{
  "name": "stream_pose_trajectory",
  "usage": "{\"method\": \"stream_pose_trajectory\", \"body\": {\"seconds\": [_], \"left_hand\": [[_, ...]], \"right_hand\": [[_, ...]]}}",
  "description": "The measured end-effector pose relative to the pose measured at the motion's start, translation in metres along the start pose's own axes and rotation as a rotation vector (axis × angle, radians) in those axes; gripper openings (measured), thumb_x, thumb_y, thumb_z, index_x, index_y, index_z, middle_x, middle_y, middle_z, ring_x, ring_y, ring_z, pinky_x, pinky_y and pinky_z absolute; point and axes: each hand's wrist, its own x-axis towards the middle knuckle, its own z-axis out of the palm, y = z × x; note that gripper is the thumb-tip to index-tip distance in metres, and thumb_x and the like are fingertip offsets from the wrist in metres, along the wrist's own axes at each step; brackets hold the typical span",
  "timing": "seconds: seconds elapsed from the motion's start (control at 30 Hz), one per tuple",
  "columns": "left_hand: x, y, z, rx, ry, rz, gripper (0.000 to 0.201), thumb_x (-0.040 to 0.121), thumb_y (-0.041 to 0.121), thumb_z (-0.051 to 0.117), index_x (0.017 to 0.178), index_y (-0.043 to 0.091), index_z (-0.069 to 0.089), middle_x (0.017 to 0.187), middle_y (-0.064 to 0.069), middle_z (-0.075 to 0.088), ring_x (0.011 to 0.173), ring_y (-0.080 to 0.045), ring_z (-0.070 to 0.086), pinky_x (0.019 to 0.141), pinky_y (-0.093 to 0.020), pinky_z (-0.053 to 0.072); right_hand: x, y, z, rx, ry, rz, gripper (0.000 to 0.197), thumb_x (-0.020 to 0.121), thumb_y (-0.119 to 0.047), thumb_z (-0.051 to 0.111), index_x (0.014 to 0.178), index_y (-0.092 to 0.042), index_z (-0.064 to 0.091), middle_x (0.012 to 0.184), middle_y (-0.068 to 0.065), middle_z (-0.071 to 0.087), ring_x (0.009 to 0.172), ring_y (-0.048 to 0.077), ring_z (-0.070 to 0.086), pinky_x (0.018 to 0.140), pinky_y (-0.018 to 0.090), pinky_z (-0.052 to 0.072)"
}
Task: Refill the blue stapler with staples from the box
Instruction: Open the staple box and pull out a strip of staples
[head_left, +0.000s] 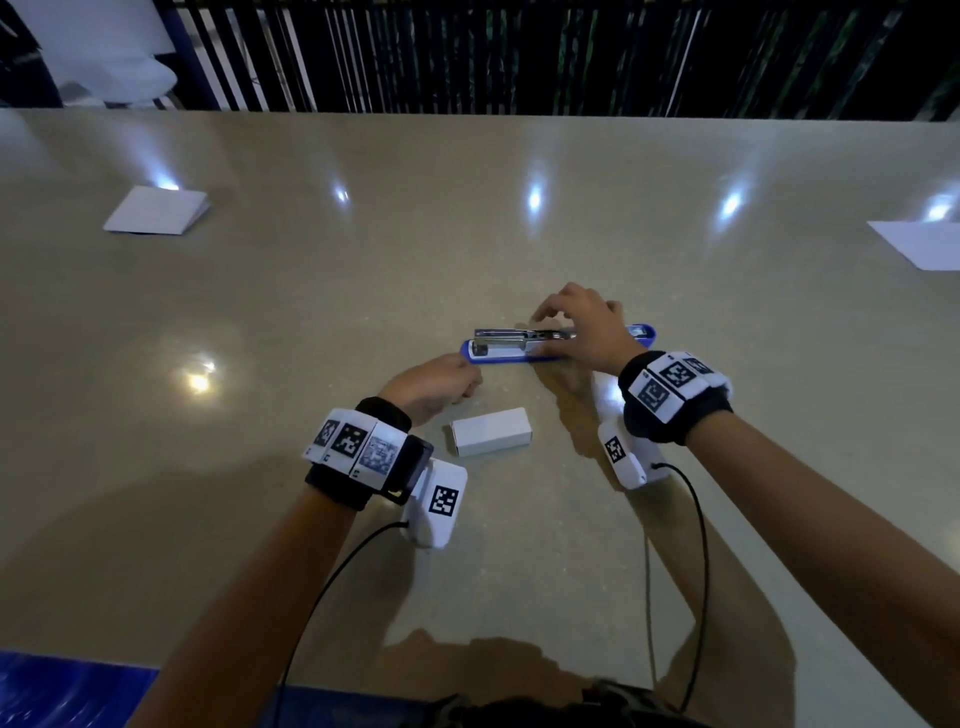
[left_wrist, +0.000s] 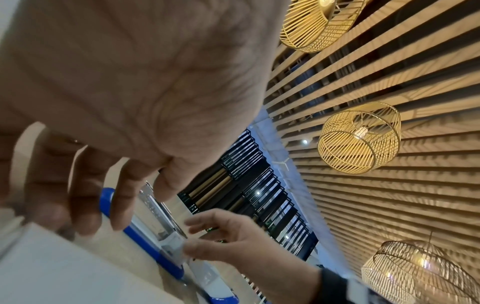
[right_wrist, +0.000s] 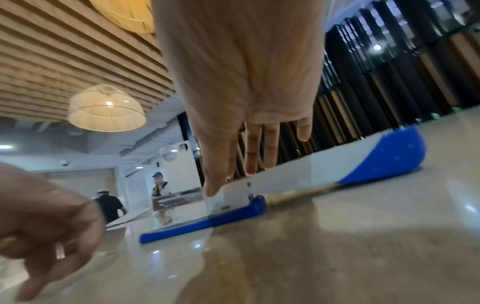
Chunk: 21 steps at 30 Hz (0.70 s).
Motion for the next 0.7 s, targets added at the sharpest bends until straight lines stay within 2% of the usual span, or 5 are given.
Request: {"method": "stream_pose_trajectory", "body": {"seconds": [0.13,0.3,0.47,0.57,0.7], "left_hand": [[0.001,-0.001,-0.003,0.013,-0.002,-0.018,0.025,0.098,0.016,0.038,0.075,0.023,0.044,0.069,0.004,0.041,0.060,-0.010,0.034,0.054,-0.024,0.023],[-0.002,-0.001,-0.004,0.014,0.021,-0.002,0.020,0.098,0.022,0.037,0.083,0.022,0.050,0.077,0.003,0.050,0.066,-0.010,0.042,0.056,-0.024,0.027],[-0.012,-0.005,-0.006,-0.052,-0.014,0.180,0.027,0.100,0.031,0.041,0.106,0.014,0.060,0.100,-0.005,0.061,0.079,-0.013,0.055,0.064,-0.025,0.038],[-0.018,-0.008,-0.005,-0.074,-0.096,0.329,0.039,0.099,0.037,0.045,0.130,0.015,0.055,0.110,-0.008,0.062,0.093,-0.018,0.057,0.072,-0.027,0.040],[-0.019,-0.004,-0.005,-0.045,-0.077,0.467,0.046,0.094,0.025,0.059,0.136,0.011,0.047,0.107,-0.005,0.058,0.089,-0.013,0.057,0.072,-0.021,0.043]], "right_hand": [[-0.028,-0.028,-0.008,0.251,-0.182,-0.203,0.027,0.079,-0.027,0.074,0.099,-0.011,0.066,0.100,0.004,0.061,0.088,0.017,0.055,0.080,0.029,0.045],[-0.045,-0.056,0.019,0.024,-0.514,-0.218,0.046,0.071,-0.032,0.079,0.111,-0.018,0.061,0.101,-0.006,0.052,0.092,0.013,0.049,0.077,0.024,0.038],[-0.038,-0.052,0.014,0.045,-0.327,-0.241,0.041,0.077,-0.022,0.075,0.113,-0.009,0.060,0.113,0.009,0.057,0.101,0.019,0.049,0.081,0.031,0.039],[-0.033,-0.042,0.002,0.198,-0.118,-0.222,0.036,0.073,-0.017,0.077,0.105,-0.007,0.063,0.101,0.009,0.056,0.090,0.016,0.047,0.074,0.026,0.034],[-0.032,-0.038,-0.016,0.360,0.104,-0.196,0.038,0.061,-0.015,0.087,0.093,-0.008,0.067,0.091,0.006,0.063,0.077,0.017,0.056,0.059,0.014,0.042]]}}
